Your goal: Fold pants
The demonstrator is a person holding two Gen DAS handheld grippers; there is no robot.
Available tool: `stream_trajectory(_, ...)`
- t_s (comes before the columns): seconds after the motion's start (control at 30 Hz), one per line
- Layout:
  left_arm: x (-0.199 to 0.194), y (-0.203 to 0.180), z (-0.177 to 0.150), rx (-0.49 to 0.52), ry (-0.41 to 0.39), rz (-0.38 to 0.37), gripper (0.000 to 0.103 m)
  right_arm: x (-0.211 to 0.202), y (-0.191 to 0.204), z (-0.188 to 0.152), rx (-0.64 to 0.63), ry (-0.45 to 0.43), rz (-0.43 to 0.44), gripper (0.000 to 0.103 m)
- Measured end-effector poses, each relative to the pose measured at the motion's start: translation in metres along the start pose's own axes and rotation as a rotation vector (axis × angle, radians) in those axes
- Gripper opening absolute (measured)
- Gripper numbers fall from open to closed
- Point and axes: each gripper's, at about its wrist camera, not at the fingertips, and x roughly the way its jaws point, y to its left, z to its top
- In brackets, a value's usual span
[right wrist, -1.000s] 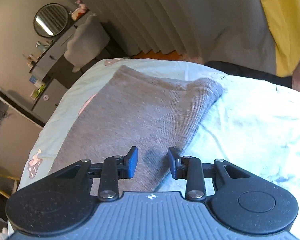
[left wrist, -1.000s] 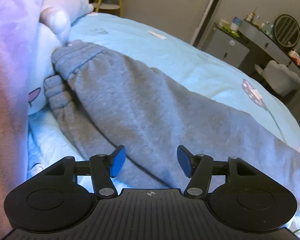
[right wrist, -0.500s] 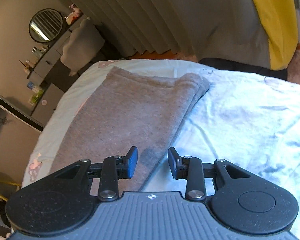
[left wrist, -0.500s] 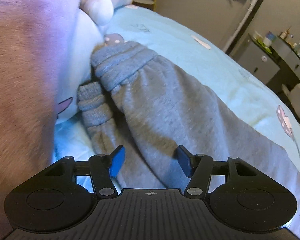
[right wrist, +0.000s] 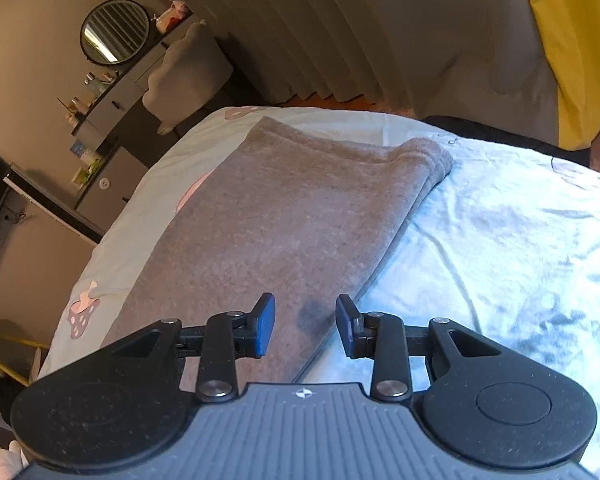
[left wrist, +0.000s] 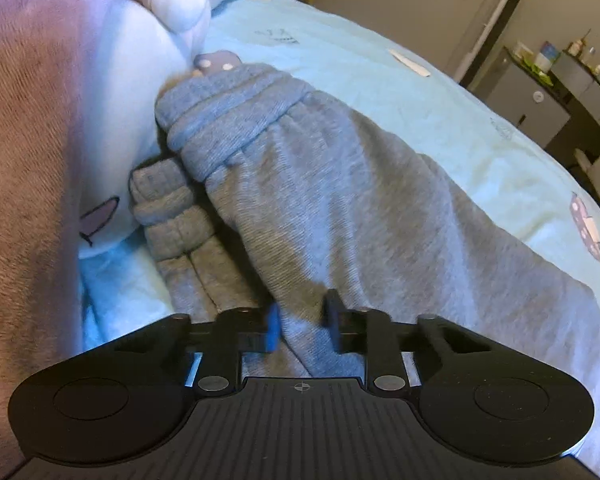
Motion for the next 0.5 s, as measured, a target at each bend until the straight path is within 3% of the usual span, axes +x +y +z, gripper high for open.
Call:
stream_trajectory(0.2,-0.046,-0.006,-0.008,0.064,-0.115,0.004,0.012,-0.019,-0.002,-0.004,0.014,-0.009,0.052,0.033)
stream_trajectory(0.3,-0.068,-0.012,-0.015,0.138,-0.177,0.030,0.014,-0.024,-0.004,-0.005,0.017,-0.007,0.061,0.033)
stream_trajectory(0.37,-0.063,-0.018,-0.019,0.190,-0.153,0.104,0.020,-0.025,-0.005,-0.006,0.027,-0.003,0.056,0.033)
stream_trajectory(0.47,-0.061,-0.029,-0.027,0.257,-0.155,0.313,0.027,-0.024,-0.007,-0.004,0.035,0.005,0.051,0.033)
stream_trajectory(0.5,-0.065,-0.033,-0.030,0.273,-0.184,0.344,0.039,-0.023,-0.007,-0.004,0.035,0.005,0.048,0.033)
